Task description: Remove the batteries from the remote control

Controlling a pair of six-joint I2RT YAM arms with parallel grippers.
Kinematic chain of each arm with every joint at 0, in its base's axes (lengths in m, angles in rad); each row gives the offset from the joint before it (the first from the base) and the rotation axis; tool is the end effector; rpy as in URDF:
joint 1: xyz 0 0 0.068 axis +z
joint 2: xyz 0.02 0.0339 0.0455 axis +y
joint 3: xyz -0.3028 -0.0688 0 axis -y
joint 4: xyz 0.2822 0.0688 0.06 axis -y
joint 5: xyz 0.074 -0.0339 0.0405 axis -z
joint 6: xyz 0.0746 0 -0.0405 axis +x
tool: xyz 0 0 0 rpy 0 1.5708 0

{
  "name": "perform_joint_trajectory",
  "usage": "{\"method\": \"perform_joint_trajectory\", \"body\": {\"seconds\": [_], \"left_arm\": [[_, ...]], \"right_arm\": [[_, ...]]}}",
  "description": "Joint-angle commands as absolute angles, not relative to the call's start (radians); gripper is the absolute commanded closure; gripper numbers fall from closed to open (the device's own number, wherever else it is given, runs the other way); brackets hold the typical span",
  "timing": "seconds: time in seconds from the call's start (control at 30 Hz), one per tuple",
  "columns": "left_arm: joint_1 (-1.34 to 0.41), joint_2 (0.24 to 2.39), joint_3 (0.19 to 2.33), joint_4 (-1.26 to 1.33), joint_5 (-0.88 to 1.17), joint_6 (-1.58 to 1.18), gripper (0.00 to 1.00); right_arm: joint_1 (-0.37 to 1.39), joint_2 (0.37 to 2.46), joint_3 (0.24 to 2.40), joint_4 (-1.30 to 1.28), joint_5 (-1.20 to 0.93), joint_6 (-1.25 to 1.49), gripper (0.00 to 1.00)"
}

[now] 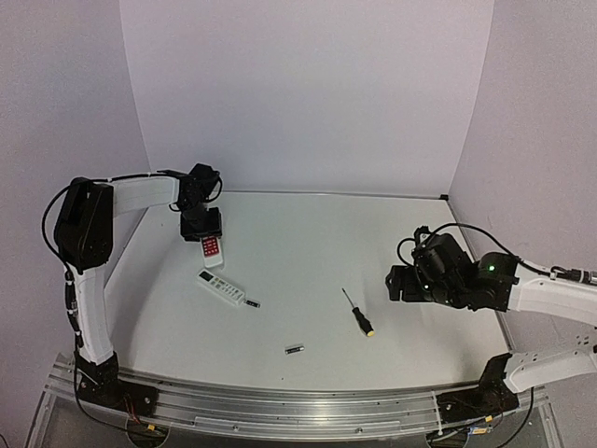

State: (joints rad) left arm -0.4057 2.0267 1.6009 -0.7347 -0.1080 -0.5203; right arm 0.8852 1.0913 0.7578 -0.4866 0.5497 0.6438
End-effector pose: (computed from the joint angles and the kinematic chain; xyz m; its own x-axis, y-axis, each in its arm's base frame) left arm 0.4573 -0.1877 0.1876 -0.9065 -0.1485 -0.3952 -0.1127 0.9872 -0.1125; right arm 0.1951 0.1769 0.2458 -0.6310 0.0369 -0.7749 -0.0695 0.9922 0.1039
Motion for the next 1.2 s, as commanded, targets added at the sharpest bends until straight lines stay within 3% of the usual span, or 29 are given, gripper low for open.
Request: {"method": "perform_joint_trajectory", "body": {"seconds": [0.0, 0.2, 0.27, 0.4, 0.63, 0.83, 1.17], "left_arm": [[-0.408, 2.086, 1.701, -0.832, -0.146, -0.486, 0.80], [-0.408, 2.173, 1.765, -0.870, -0.168, -0.485, 0.75], [-0.408, 2.172, 1.768, -0.862, -0.169, -0.488, 0.66], [-0.408, 2.159, 1.788, -0.856, -0.159, -0.483, 0.37], [-0.408, 2.053, 1.777, -0.852, -0.178, -0.490, 0.01], [-0.409, 1.802, 1.548, -0.784, -0.215, -0.569, 0.00], [-0.408, 1.115, 0.926, -0.599, -0.235, -0.806, 0.00]], "right_arm": [[0.887, 1.084, 0.758, -0.537, 0.592, 0.646, 0.09], [0.886, 1.091, 0.776, -0.568, 0.572, 0.634, 0.09], [0.887, 1.090, 0.780, -0.570, 0.557, 0.621, 0.09], [0.887, 1.100, 0.811, -0.570, 0.494, 0.537, 0.09], [0.889, 1.259, 0.957, -0.565, 0.314, 0.345, 0.10], [0.915, 1.461, 1.105, -0.476, 0.117, 0.142, 0.10], [1.019, 1.981, 1.557, -0.410, -0.112, -0.107, 0.11]]}}
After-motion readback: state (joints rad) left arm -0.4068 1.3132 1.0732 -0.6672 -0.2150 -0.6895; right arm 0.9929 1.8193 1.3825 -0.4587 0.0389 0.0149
